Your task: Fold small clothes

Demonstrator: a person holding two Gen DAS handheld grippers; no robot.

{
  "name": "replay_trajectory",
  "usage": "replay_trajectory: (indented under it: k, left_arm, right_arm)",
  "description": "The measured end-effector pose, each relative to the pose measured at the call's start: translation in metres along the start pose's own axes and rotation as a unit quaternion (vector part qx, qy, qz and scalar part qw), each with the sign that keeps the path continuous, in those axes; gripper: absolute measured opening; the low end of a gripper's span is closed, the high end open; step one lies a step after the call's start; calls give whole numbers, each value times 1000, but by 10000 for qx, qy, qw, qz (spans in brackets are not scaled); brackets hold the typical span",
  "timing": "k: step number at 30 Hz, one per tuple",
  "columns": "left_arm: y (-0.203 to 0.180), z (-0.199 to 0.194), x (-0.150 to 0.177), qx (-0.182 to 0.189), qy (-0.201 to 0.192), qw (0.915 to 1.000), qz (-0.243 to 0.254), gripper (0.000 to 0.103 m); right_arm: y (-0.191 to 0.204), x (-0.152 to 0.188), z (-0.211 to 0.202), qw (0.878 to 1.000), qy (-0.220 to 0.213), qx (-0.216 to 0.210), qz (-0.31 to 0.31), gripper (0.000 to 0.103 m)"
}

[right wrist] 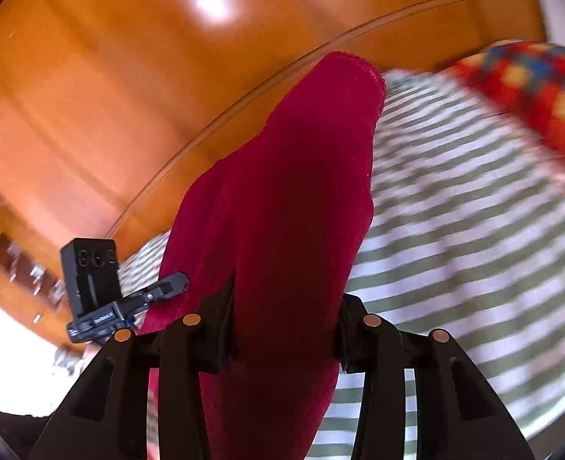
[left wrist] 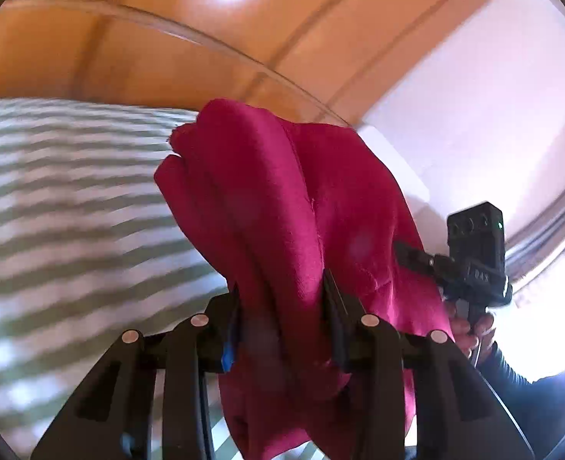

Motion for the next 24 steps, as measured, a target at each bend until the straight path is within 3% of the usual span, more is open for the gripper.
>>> replay_trajectory:
  k: [4, 6, 8, 10, 12, 15, 19, 24]
  left_arm:
    - [-35, 88, -28, 61, 447, 9984, 353, 34]
    - [-42, 129, -33, -115, 715, 9964, 448, 32]
    - [-41, 176, -27, -448, 1150, 9906, 592, 28]
    - [-40, 205, -13, -679, 1457, 9858, 484, 32]
    - [-50, 209, -5, -748, 1348, 9868, 502, 36]
    - [-59, 202, -1, -898, 1255, 9868, 483, 40]
    - [-69, 185, -6, -1536, 951, 9813, 659, 60]
    - [-84, 154, -11, -2251, 351, 9699, 859, 73]
  right_arm:
    - [-64, -9, -14, 9969, -188, 735, 212, 40]
    - [-95, 0, -4, 9919, -1, 1225, 333, 41]
    - [-117, 12, 7, 9880, 146, 1473, 450, 44]
    - [-131, 21, 6, 9880, -34, 1381, 689, 47]
    - [-132, 22, 4, 9877, -124, 1253, 931, 50]
    - [-122, 20, 1, 9858, -205, 1518, 695, 57]
    - [-97, 20, -21, 9781, -379, 1994, 460, 69]
    - [-70, 32, -53, 9676, -735, 2378, 422, 85]
Point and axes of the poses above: each gripper's, at about its wrist camera, not at the fingertips, and z roughly the way its jaws point, y to its left, x to its underside, the point moved 2 cm from there along z, roughly the way its jaws point, and after that the axes turned 3 degrees about -y, right-handed, at the moved point
